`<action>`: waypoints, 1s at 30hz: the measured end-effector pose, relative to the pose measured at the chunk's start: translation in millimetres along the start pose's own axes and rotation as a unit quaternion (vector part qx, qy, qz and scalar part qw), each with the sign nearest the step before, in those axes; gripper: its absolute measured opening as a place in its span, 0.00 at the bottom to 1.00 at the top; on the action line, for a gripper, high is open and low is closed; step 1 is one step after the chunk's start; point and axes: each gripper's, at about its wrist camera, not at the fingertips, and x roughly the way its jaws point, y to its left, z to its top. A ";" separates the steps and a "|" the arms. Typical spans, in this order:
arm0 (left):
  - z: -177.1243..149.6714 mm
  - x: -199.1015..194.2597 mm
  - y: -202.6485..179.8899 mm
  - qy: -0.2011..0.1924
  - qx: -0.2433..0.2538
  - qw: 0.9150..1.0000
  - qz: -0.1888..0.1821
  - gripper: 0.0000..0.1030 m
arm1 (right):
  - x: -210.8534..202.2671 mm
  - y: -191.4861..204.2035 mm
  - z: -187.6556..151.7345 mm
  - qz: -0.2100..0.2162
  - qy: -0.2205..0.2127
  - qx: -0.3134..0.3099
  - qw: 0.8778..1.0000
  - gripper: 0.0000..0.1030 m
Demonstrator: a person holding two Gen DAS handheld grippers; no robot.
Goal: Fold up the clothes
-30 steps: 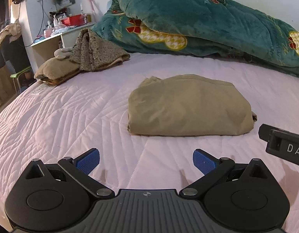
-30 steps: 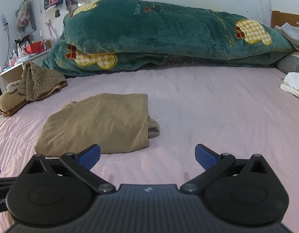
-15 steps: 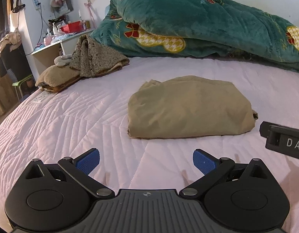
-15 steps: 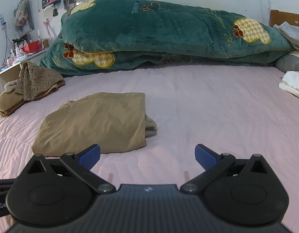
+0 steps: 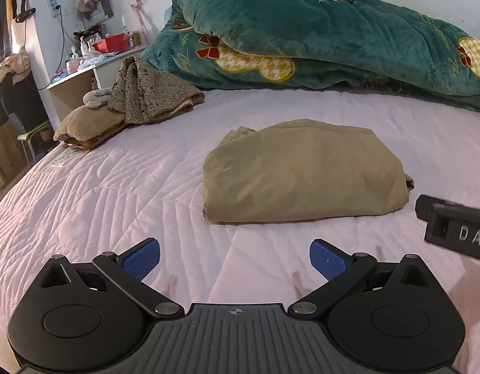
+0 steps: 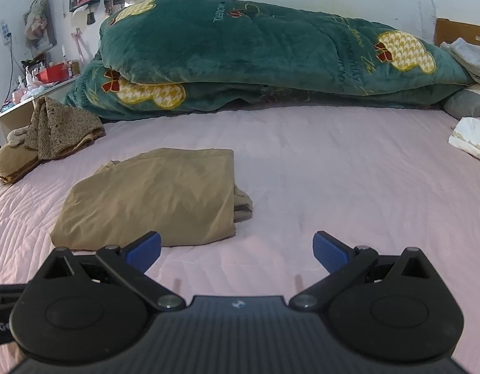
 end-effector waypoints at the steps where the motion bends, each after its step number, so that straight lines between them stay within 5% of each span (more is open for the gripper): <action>1: 1.6 1.2 1.2 0.002 -0.003 1.000 -0.002 1.00 | 0.5 -0.2 0.5 0.000 0.001 0.000 1.000 1.00; 15: 18.9 16.4 10.1 0.020 -0.008 0.999 -0.029 1.00 | 19.9 -6.5 8.1 0.018 0.036 -0.001 0.999 1.00; 22: 31.1 33.2 14.3 -0.002 -0.018 0.999 -0.029 1.00 | 37.2 -6.8 34.8 0.038 0.032 -0.023 0.999 1.00; 30: 62.5 86.9 23.3 0.013 -0.062 0.998 -0.026 1.00 | 121.2 -2.8 85.7 0.069 0.107 -0.013 0.992 1.00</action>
